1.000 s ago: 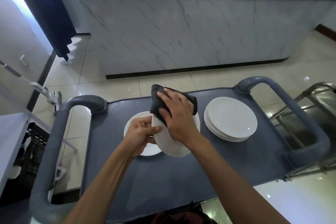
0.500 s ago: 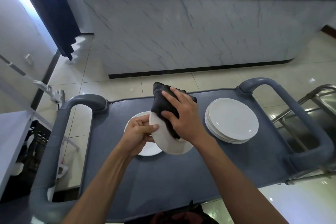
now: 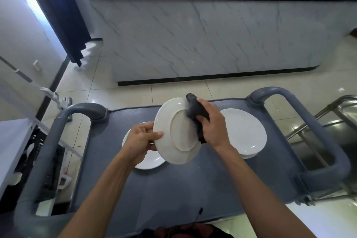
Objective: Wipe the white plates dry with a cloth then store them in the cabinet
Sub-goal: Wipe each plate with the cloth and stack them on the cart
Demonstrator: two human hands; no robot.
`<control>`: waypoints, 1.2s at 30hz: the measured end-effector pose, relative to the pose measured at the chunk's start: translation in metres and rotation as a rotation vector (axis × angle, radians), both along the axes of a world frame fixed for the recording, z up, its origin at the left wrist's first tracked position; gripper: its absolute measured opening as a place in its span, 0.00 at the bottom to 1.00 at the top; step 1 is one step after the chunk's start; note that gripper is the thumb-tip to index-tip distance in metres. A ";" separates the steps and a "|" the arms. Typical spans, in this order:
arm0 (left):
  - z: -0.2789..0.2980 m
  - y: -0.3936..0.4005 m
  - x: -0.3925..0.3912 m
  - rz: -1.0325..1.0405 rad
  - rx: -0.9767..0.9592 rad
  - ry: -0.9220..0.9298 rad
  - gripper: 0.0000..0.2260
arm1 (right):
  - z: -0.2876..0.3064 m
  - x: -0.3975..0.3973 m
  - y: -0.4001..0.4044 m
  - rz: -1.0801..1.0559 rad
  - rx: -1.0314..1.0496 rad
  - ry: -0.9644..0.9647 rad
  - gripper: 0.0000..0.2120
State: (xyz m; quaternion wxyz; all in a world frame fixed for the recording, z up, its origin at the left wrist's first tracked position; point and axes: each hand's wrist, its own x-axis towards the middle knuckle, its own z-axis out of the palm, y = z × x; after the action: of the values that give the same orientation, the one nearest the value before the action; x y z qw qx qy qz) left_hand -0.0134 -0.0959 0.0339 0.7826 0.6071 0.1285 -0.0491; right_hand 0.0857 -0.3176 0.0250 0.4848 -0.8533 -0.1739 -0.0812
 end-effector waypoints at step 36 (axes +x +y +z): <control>-0.008 -0.255 0.098 -0.250 1.676 -0.423 0.23 | 0.002 0.039 -0.244 -0.265 0.225 0.031 0.25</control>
State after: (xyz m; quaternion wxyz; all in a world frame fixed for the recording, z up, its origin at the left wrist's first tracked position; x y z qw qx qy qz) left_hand 0.0847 -0.3507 0.0260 0.0747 0.9888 -0.0933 0.0899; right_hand 0.1249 -0.5617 0.0274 0.5649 -0.8103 -0.0422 -0.1500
